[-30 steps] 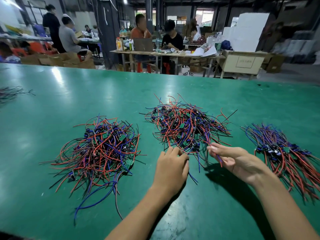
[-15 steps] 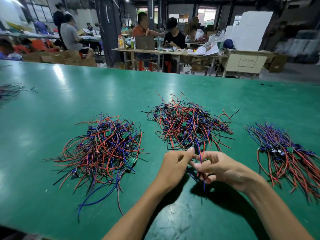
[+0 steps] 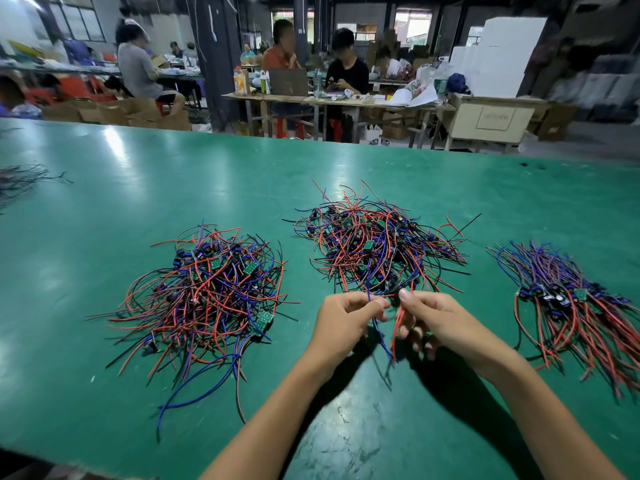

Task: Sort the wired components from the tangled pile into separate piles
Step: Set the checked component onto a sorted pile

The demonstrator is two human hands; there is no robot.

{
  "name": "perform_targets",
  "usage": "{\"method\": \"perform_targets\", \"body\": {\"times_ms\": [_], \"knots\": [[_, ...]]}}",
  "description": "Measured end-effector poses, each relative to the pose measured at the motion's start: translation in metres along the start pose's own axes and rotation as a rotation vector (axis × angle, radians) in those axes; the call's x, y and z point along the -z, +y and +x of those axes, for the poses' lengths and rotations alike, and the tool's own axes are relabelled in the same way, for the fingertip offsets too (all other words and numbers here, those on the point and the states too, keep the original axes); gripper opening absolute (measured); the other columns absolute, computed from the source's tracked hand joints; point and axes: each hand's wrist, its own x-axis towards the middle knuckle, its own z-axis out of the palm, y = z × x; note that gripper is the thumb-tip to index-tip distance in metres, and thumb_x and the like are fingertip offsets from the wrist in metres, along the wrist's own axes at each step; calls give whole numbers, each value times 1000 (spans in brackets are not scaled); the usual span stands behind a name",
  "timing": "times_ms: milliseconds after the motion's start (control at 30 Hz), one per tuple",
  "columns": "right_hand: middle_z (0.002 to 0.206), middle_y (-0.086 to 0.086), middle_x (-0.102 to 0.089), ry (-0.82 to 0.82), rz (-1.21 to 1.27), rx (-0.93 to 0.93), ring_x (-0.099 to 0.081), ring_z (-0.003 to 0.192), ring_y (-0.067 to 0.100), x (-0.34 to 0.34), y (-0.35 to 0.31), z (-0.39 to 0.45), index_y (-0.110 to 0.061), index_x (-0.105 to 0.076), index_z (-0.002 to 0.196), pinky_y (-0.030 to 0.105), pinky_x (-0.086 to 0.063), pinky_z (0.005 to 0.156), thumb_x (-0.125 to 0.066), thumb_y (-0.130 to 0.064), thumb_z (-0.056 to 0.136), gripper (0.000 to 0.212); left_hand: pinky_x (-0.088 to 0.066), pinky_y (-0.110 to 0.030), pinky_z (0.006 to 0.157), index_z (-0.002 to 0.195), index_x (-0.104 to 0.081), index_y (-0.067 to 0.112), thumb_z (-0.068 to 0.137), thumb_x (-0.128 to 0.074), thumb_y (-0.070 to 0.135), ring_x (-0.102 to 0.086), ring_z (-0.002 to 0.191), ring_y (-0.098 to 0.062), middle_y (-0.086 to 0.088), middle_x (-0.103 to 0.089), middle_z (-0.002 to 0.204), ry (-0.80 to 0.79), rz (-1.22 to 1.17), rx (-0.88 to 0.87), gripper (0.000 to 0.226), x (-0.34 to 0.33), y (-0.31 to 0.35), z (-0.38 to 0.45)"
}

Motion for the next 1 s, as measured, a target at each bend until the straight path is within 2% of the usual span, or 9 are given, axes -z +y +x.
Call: {"method": "perform_targets", "body": {"times_ms": [133,267,433,533,600,667,767,833,1000], "knots": [[49,5,-52,174,25,148,-38,39,17,-2,-5,0,-8,-57,70,23,-27,40,-51,-25,104,39,-38,-21,51,87,-77,12,95,-67,20,-47,47,-3,3,-70,68,68,50,-19,15,-3,-2,0],[47,9,-46,296,100,445,-39,42,18,-7,-10,-7,-12,-55,56,29,-30,45,-63,-20,97,42,-52,-35,65,79,-65,17,94,-68,36,-55,57,-7,7,-67,68,250,204,-168,24,-5,-4,-5],[53,-1,-53,346,-291,741,-49,49,18,-20,-7,-15,-15,-56,55,37,-41,50,-58,-35,92,42,-35,-19,95,120,-50,26,89,-59,48,-47,103,-5,12,-49,110,595,460,-505,38,2,0,-13],[70,-8,-54,326,-521,861,-51,68,14,-28,-3,-14,-14,-56,62,34,-46,61,-61,-27,91,32,-34,-24,95,119,-59,30,83,-62,30,-49,108,-6,20,-57,114,484,625,-614,36,4,3,-13],[78,-8,-55,332,-610,907,-50,76,16,-30,-3,-13,-14,-56,65,35,-46,70,-61,-24,90,28,-37,-29,91,105,-69,30,76,-61,19,-55,101,-3,24,-64,103,323,606,-595,33,3,2,-15],[83,-5,-59,365,-689,920,-53,80,20,-26,-2,-12,-12,-58,66,40,-46,73,-63,-22,88,25,-45,-35,83,93,-74,25,74,-56,15,-60,87,-6,22,-69,88,138,348,-499,28,2,1,-16],[85,-3,-61,392,-799,926,-54,81,22,-20,-3,-12,-11,-57,65,42,-45,71,-67,-20,84,23,-49,-31,69,92,-76,4,89,-47,24,-63,75,-17,-4,-73,81,-38,-121,-266,36,2,7,-15],[84,-3,-61,372,-857,929,-55,81,24,-20,-2,-13,-13,-56,63,42,-44,71,-65,-25,84,25,-50,-29,68,92,-74,-2,98,-52,30,-60,73,-17,-8,-68,80,-72,-179,-189,40,0,11,-14],[62,-13,-51,451,-787,837,-47,67,18,-22,0,-17,-21,-60,57,42,-41,69,-53,-48,95,47,-48,-21,66,87,-75,3,97,-62,9,-59,63,-6,3,-66,68,15,-163,-137,18,-3,11,-12]]}}
